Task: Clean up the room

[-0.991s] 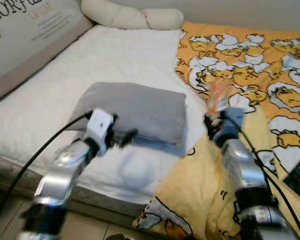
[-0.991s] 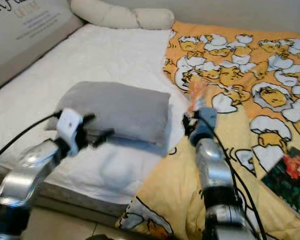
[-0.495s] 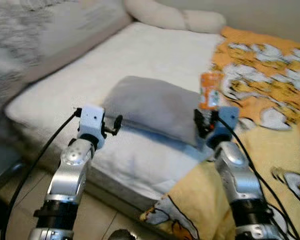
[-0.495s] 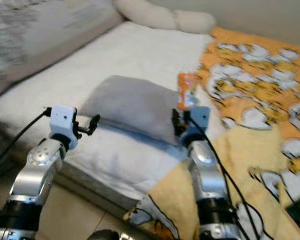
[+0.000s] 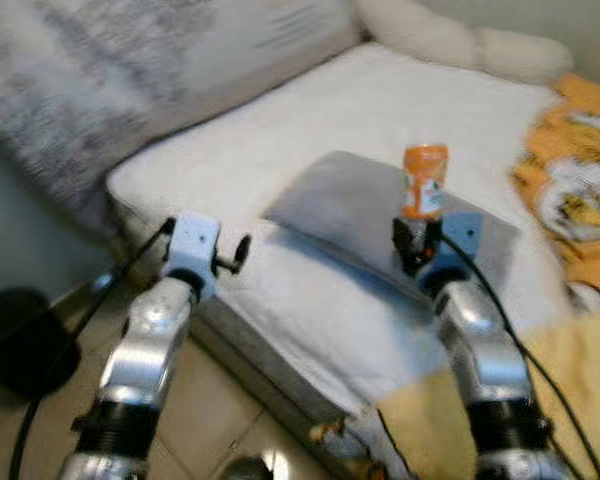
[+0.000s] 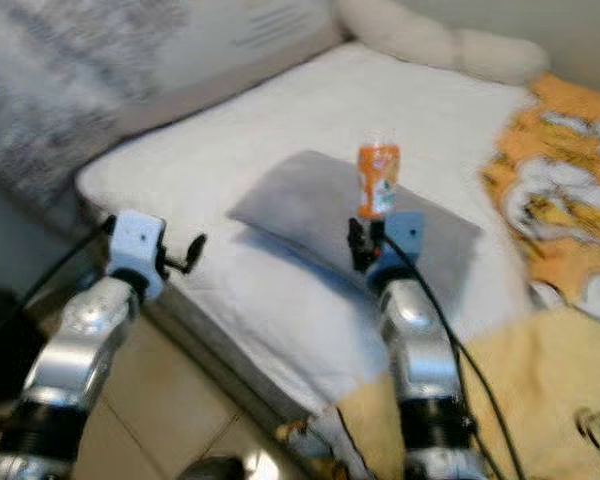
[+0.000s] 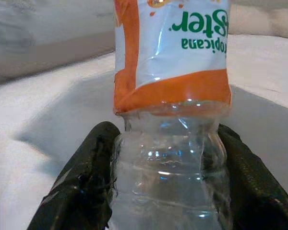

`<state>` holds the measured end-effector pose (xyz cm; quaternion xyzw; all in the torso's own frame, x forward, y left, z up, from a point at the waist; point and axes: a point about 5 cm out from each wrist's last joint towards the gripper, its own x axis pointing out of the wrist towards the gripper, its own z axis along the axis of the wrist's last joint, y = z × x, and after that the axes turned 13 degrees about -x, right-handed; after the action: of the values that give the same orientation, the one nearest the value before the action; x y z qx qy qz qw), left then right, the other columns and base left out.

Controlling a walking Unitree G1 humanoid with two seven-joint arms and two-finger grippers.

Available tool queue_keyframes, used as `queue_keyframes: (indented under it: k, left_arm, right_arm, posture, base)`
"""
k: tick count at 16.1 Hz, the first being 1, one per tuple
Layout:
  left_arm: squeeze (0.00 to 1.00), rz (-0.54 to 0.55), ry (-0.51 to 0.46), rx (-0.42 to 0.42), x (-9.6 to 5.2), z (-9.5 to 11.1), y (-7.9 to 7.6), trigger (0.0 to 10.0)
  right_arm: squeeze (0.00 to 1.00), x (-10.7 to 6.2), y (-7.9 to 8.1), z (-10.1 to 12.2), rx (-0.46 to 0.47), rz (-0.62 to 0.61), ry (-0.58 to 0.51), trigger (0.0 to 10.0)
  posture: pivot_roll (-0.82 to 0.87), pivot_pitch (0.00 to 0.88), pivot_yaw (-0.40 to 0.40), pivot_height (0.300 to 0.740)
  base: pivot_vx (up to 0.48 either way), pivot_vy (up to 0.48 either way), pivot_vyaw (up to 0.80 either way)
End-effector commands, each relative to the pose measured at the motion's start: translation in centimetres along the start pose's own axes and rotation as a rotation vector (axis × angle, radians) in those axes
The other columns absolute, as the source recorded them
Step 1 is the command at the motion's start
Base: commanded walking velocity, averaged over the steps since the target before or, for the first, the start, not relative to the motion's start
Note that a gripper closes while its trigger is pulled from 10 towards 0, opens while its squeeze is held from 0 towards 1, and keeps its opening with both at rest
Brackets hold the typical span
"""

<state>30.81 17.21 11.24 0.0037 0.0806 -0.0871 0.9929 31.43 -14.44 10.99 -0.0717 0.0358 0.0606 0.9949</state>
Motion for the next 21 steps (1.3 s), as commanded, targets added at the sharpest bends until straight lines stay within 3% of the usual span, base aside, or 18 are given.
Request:
queue_keyframes:
  k: [1, 7, 12, 21]
  left_arm:
    - [0.0, -0.008, -0.019, 0.006, 0.1, 0.5, -0.3, 10.0]
    - [0.0, -0.02, -0.035, -0.033, 0.0, 0.5, -0.5, 10.0]
    - [0.0, -0.034, -0.072, -0.046, -0.4, 1.0, -0.2, 10.0]
    - [0.0, -0.032, -0.081, -0.03, -0.9, 0.8, 0.4, 10.0]
  right_arm:
    - [0.0, -0.1, -0.2, 0.3, -0.011, -0.003, -0.004, 10.0]
    - [0.0, -0.3, 0.0, 0.2, -0.001, 0.015, 0.004, 10.0]
    - [0.0, -0.4, 0.0, -0.4, 0.089, -0.028, 0.033, 10.0]
    - [0.0, -0.6, 0.9, -1.1, -0.02, 0.082, 0.052, 10.0]
  posture:
    - [0.01, 0.0, 0.01, 0.74]
    - [0.0, 0.0, 0.02, 0.74]
    - [0.01, 0.0, 0.024, 0.74]
    - [0.02, 0.0, 0.038, 0.74]
  base:
    - [0.0, 0.0, 0.8]
    - [0.0, 0.0, 0.8]
    - [0.0, 0.0, 0.48]
    - [0.302, 0.0, 0.09]
